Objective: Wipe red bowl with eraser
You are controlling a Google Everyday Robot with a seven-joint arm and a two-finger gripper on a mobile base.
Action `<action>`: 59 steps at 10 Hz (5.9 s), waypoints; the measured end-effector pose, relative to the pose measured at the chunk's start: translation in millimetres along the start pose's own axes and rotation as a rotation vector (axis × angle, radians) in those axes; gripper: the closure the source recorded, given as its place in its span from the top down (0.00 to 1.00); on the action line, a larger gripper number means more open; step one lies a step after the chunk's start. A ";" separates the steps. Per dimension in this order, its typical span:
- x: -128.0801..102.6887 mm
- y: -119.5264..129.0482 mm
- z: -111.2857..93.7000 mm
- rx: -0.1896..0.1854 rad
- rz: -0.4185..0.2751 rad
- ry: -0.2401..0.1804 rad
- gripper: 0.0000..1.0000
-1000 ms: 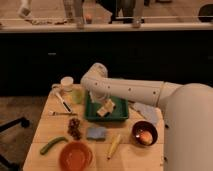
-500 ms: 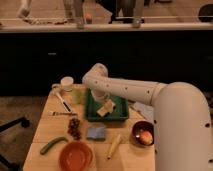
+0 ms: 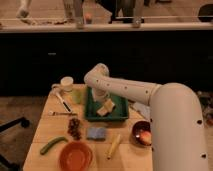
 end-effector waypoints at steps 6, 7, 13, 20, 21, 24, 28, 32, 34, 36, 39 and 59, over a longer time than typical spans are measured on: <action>3.9 9.2 21.3 0.044 -0.090 -0.024 0.80; 3.7 12.0 25.2 0.040 -0.100 -0.019 0.80; 2.5 19.2 43.9 -0.003 -0.136 0.017 0.80; -4.9 11.9 48.0 -0.021 -0.155 0.042 0.40; -5.4 12.0 47.5 -0.021 -0.158 0.041 0.29; -11.0 12.4 37.7 0.004 -0.192 0.042 0.00; -18.8 15.9 7.3 0.050 -0.218 0.081 0.00; -23.0 20.5 -23.5 0.115 -0.224 0.112 0.00; -26.0 20.9 -45.2 0.167 -0.225 0.123 0.00; -31.9 23.8 -59.1 0.199 -0.233 0.124 0.00; -54.4 46.0 -93.5 0.239 -0.276 0.117 0.00; -101.8 155.0 -104.5 0.277 -0.340 0.009 0.00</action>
